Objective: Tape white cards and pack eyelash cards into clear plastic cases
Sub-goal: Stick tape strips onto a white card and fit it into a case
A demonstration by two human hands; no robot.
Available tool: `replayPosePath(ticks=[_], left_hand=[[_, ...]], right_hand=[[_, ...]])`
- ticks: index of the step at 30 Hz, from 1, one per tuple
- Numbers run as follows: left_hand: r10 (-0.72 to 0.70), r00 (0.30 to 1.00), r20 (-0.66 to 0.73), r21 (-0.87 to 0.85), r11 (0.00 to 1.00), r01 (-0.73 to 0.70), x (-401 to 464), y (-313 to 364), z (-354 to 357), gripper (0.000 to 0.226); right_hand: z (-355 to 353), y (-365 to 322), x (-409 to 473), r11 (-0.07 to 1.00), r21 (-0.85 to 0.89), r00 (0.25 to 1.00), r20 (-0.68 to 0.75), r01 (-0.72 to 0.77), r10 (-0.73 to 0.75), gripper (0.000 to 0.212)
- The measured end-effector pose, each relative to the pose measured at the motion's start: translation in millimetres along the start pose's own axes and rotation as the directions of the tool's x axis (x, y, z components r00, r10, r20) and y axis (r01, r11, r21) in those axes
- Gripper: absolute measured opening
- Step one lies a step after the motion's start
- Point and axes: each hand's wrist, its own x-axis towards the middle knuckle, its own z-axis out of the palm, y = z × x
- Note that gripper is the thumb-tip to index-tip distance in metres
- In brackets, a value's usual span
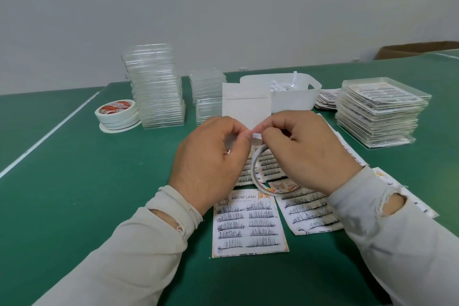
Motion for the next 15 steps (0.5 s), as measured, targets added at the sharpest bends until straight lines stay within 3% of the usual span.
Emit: replayPosePath(ticks=[8, 15], left_hand=[[-0.053, 0.998, 0.042, -0.114, 0.992, 0.057, 2, 1, 0, 0.017], [-0.132, 0.988, 0.074, -0.261, 0.954, 0.147, 4, -4, -5, 0.017]], right_hand=[[-3, 4, 1, 0.999, -0.019, 0.999, -0.001, -0.043, 0.043, 0.022], [-9, 9, 8, 0.954, 0.240, 0.979, 0.139, -0.178, 0.148, 0.023]])
